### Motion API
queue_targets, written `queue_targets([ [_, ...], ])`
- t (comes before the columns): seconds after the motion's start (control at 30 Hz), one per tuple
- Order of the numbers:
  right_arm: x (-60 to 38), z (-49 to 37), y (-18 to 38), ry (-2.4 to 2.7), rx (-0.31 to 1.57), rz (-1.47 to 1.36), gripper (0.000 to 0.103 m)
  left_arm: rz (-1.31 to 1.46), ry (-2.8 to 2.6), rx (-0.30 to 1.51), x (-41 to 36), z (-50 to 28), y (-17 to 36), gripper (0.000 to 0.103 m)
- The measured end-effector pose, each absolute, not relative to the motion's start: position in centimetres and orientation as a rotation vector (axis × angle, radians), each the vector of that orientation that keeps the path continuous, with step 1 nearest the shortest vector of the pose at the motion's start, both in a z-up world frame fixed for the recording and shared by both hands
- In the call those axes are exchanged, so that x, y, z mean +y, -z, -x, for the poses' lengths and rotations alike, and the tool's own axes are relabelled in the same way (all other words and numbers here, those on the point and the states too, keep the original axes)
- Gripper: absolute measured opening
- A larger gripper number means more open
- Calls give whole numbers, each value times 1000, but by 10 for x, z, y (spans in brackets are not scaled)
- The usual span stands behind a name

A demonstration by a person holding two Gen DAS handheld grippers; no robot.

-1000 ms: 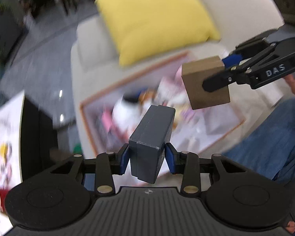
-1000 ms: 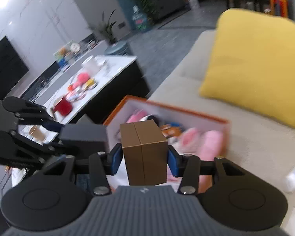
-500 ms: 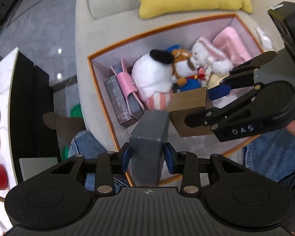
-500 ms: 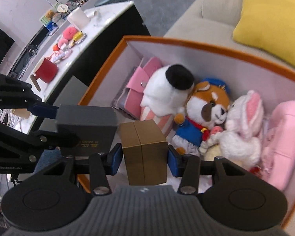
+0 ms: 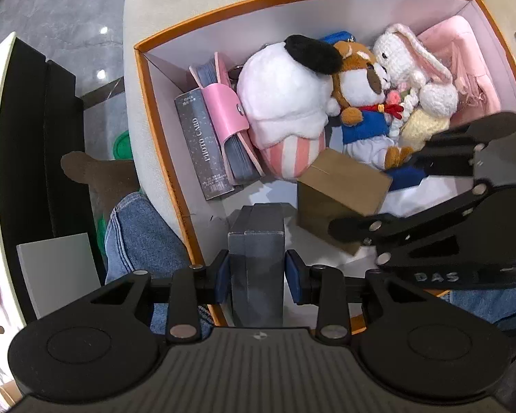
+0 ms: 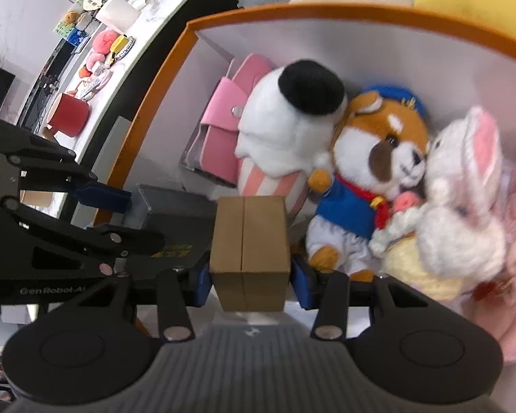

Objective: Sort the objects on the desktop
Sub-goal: 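Carry the grey and brown boxes over the shoebox with both tools, then lower both boxes into the shoebox and open both tools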

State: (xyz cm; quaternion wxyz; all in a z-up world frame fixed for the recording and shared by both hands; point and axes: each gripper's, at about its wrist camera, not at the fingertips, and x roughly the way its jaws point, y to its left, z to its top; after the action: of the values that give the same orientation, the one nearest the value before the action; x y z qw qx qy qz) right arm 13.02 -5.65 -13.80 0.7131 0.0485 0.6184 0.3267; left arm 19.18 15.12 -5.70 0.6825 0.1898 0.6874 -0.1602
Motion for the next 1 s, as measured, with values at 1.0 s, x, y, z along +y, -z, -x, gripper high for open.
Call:
queue_targets([
  [1.0, -41, -132, 141, -672, 1463, -277, 56, -76, 410, 1280, 247, -134, 24, 37],
])
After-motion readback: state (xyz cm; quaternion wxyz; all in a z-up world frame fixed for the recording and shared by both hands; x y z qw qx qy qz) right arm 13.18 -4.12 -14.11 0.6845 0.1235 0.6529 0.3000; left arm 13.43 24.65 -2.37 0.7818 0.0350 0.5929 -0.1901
